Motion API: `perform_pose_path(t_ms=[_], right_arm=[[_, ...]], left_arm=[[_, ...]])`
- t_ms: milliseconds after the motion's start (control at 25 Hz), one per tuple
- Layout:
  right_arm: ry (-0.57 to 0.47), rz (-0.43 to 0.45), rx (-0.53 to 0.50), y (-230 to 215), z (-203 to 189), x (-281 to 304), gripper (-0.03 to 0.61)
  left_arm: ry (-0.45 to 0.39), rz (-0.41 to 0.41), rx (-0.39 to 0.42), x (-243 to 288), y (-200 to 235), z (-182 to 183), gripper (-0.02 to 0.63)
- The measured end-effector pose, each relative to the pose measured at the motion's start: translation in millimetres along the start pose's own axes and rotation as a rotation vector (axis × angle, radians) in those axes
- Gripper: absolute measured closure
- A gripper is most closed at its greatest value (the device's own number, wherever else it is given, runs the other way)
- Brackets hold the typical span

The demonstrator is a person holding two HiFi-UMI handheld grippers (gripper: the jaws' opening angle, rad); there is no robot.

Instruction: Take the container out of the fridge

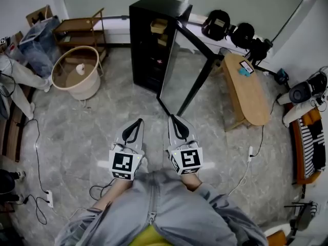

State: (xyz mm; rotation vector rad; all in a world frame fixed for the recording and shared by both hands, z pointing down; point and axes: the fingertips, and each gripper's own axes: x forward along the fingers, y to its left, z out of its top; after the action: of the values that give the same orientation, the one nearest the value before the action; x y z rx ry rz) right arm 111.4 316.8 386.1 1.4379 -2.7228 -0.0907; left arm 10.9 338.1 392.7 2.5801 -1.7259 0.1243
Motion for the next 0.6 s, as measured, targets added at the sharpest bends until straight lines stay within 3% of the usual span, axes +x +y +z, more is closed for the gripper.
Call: perform_pose_path(t_ms=[600], right_arm=[[0.006,-0.083,0.003,-54.1,2.4,203.3,0.578]], left_arm=[[-0.019,-0.125,0.032,165.4,134.7,17.9,0.609]])
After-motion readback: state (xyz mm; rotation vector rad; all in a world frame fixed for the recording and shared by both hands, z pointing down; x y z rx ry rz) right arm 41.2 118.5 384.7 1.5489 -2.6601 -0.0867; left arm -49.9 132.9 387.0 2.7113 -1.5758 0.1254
